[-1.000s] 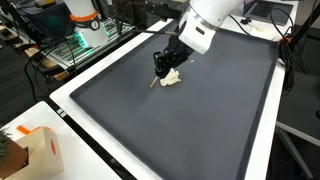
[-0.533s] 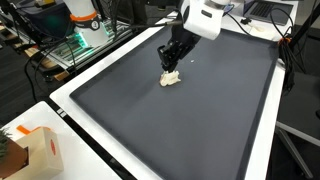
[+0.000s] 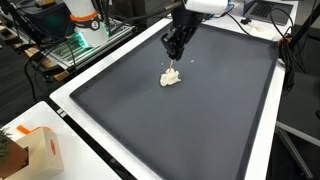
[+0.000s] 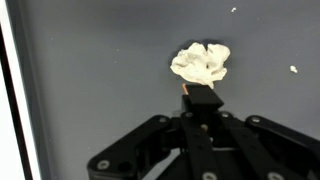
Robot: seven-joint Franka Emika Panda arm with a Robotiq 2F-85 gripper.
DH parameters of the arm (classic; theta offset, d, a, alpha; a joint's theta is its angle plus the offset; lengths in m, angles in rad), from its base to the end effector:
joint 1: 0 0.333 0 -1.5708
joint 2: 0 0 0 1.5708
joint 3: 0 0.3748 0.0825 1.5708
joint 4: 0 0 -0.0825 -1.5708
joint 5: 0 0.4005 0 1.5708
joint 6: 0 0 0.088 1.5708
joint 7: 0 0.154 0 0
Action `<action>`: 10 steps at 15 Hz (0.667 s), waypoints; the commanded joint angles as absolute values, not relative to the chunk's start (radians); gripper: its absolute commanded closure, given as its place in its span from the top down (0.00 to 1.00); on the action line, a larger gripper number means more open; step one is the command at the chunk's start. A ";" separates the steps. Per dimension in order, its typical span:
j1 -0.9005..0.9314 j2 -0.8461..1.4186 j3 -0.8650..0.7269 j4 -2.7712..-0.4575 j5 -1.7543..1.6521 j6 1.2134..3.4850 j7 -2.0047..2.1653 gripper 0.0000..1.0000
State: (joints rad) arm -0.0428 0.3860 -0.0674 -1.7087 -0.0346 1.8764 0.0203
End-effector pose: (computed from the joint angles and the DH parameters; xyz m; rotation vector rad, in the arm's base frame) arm 0.6541 -0.0728 0.3515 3.0703 -0.1757 -0.3395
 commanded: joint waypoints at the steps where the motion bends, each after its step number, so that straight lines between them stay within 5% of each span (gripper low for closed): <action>1: -0.066 0.293 -0.046 -1.799 0.011 1.932 -0.064 0.03; 10: -0.067 0.169 -0.040 -1.861 0.073 1.951 -0.190 0.03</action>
State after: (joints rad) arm -0.0483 0.2240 -0.0539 -1.8009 0.0307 1.9293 -0.1341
